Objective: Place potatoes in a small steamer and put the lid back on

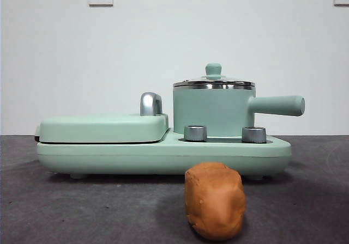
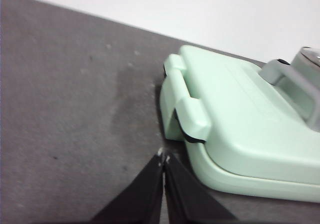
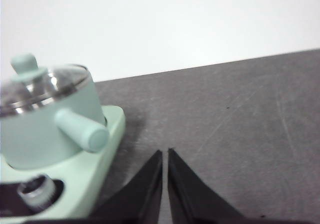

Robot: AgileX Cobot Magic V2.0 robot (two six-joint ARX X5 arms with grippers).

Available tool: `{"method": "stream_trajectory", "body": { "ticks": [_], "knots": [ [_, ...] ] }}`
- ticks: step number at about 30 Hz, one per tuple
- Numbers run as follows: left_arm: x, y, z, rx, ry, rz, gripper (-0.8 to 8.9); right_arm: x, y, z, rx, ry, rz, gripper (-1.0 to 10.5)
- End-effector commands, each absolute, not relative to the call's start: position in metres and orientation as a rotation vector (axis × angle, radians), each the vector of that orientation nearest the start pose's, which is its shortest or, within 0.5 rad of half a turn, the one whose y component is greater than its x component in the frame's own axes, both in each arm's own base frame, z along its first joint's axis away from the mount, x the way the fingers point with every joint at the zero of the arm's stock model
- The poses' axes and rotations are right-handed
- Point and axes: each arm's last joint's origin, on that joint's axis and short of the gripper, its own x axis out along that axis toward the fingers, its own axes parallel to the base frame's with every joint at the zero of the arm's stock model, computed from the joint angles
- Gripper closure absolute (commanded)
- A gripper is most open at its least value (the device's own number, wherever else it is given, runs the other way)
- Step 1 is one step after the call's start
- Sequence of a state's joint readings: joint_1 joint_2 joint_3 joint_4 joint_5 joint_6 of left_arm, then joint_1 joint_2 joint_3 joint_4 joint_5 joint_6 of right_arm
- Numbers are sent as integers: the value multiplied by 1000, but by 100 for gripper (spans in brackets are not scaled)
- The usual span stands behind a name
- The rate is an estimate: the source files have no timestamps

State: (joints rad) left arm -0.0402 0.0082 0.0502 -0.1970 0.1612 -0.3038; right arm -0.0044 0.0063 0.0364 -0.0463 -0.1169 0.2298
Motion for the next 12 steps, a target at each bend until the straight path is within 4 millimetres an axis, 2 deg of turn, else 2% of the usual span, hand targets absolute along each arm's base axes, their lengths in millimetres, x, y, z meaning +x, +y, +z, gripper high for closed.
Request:
{"method": "stream_trajectory", "body": {
  "ticks": [1, 5, 12],
  "knots": [
    [90, -10, 182, -370, 138, -198, 806, 91, 4, 190, 345, -4, 131, 930],
    [87, -11, 208, -388, 134, -222, 806, 81, 4, 215, 406, 2, 157, 930],
    [87, -17, 255, -353, 195, -348, 806, 63, 8, 263, 413, 81, 256, 930]
  ]
}}
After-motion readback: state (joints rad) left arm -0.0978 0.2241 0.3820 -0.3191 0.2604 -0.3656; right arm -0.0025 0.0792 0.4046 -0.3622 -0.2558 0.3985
